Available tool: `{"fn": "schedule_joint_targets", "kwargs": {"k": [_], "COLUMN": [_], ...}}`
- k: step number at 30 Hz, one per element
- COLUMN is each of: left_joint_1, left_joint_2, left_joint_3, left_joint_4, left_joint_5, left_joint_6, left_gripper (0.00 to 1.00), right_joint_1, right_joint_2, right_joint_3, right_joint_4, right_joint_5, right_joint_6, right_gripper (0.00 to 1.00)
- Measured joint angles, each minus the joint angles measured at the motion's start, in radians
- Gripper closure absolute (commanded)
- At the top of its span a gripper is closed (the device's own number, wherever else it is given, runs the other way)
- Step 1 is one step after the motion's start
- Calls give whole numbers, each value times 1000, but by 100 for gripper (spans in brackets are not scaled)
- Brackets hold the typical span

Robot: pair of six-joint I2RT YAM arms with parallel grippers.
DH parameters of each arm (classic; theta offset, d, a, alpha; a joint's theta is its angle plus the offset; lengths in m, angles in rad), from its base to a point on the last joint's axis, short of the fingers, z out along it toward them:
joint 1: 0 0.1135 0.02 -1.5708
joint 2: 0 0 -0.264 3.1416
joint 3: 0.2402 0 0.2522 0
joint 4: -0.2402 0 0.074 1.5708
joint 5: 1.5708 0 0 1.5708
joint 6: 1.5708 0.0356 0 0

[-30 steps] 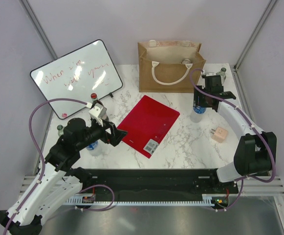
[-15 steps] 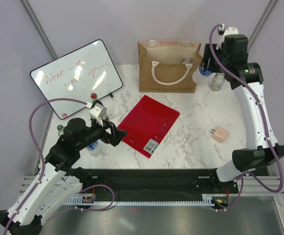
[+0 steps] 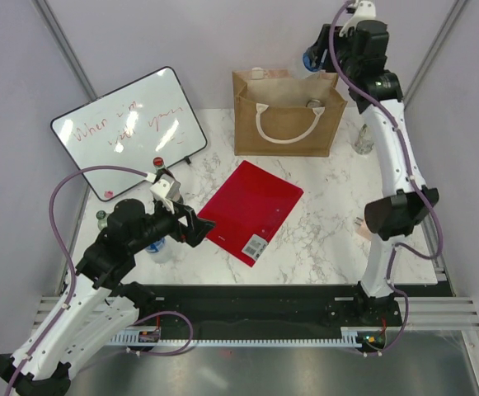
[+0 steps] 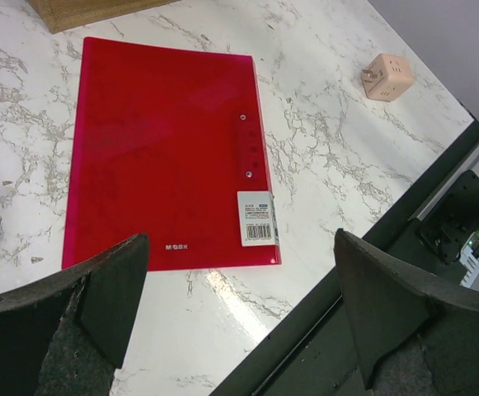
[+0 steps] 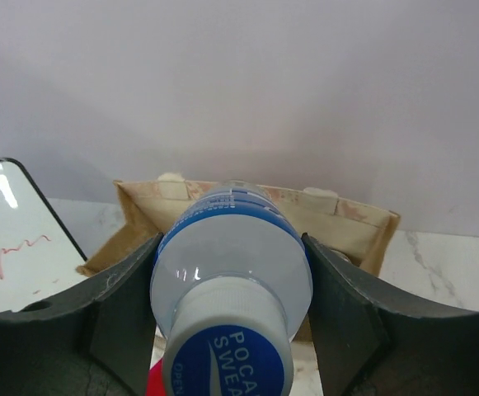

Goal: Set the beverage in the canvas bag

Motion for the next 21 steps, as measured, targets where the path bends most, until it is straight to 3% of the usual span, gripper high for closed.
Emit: {"fn": "schedule_joint_targets", "kwargs": {"k": [7, 21], "left_joint_1": [-6, -6], "left_joint_2": [5, 38], "left_joint_3": [0, 0], "left_joint_4": [0, 0], "left_joint_5": [0, -3], "left_joint_6": [0, 0], "left_gripper": [0, 0], "right_joint_1": [39, 92], "right_joint_2": [243, 299], "right_joint_3": [-6, -51], "right_joint_4": [35, 85], "right_joint_5": [-8, 88], "right_joint_6": [0, -69], "right_gripper": [100, 100]}}
